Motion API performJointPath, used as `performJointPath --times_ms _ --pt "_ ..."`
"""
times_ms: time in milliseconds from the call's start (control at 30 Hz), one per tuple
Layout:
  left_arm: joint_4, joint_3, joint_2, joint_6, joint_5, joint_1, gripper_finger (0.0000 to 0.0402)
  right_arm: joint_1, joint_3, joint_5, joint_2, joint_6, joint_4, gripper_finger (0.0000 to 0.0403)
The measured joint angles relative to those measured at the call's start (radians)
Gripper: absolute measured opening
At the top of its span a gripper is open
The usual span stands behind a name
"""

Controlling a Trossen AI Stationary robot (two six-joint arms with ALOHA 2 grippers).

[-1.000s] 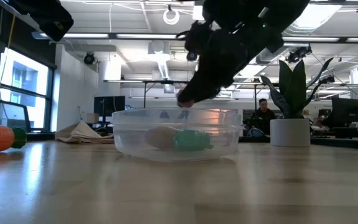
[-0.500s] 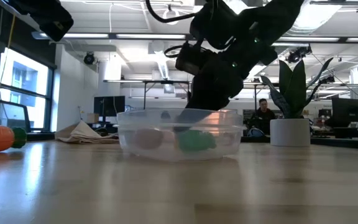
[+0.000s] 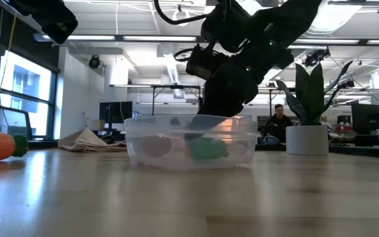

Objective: Pick and placing Produce into tupperware
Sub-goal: Put the small peach into the transparent bin

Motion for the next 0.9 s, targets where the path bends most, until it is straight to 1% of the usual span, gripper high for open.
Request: performJointPath --times_ms 167,500,733,833,900 --pt "0.000 0.000 0.000 0.000 0.000 0.000 0.0005 0.000 0.000 0.000 0.000 0.000 0.000 0.0126" --pt "0.000 0.000 0.000 0.000 0.000 0.000 0.0005 0.000 0.000 0.011 0.000 0.000 0.004 0.0148" --pt "0.000 0.000 0.000 0.000 0.000 0.000 0.0005 0.000 0.000 0.010 0.000 0.001 0.005 0.0150" --pt "0.000 0.000 0.000 0.000 0.000 0.000 0.0005 0.000 0.000 -0.015 -0.011 0.025 0.005 0.0149" --pt "0.000 0.000 0.000 0.000 0.000 0.000 0.0005 0.000 0.010 -0.050 -0.043 0.028 -0.014 0.0149"
